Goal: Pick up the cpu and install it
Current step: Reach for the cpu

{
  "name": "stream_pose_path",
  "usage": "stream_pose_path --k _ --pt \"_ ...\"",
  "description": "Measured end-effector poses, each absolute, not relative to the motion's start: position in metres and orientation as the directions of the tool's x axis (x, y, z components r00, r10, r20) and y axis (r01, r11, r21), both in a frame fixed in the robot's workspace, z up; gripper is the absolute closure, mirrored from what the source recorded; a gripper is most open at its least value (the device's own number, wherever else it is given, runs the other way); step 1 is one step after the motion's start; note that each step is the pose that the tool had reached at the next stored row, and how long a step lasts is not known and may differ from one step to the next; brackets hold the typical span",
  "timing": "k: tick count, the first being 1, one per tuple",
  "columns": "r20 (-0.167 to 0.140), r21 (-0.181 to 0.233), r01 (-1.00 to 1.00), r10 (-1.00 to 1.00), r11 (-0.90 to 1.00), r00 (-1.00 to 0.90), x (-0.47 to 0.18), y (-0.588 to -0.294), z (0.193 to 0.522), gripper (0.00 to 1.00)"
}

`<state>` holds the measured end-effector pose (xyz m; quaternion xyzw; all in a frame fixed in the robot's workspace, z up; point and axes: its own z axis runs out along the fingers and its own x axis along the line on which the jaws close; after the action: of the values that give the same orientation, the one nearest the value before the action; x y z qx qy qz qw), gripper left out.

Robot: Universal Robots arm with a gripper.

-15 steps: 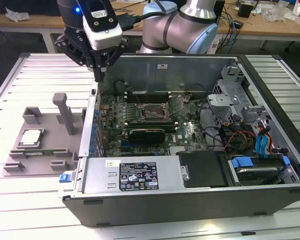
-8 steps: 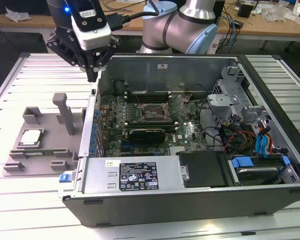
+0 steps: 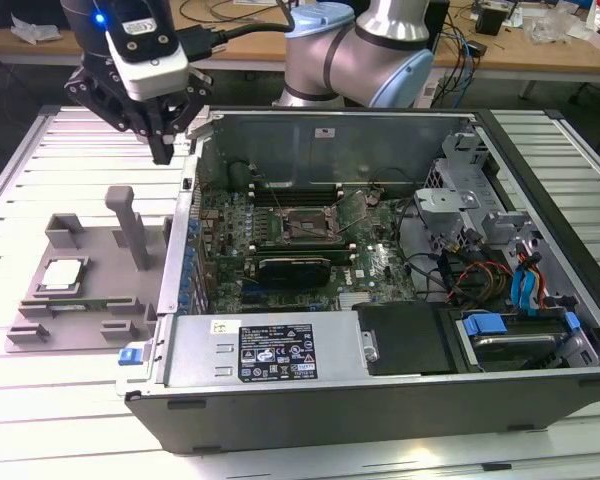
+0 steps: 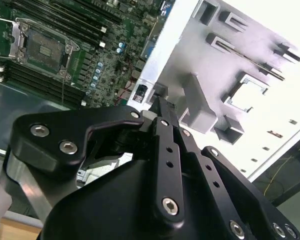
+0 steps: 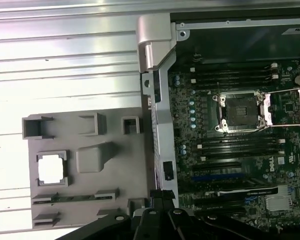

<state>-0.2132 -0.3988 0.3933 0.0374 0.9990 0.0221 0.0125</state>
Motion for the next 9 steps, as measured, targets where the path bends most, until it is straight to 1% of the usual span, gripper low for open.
stream_pose_path --k 9 --pt "-0.023 0.045 0.074 0.075 0.996 -0.997 -0.242 -0.399 0.393 0.89"
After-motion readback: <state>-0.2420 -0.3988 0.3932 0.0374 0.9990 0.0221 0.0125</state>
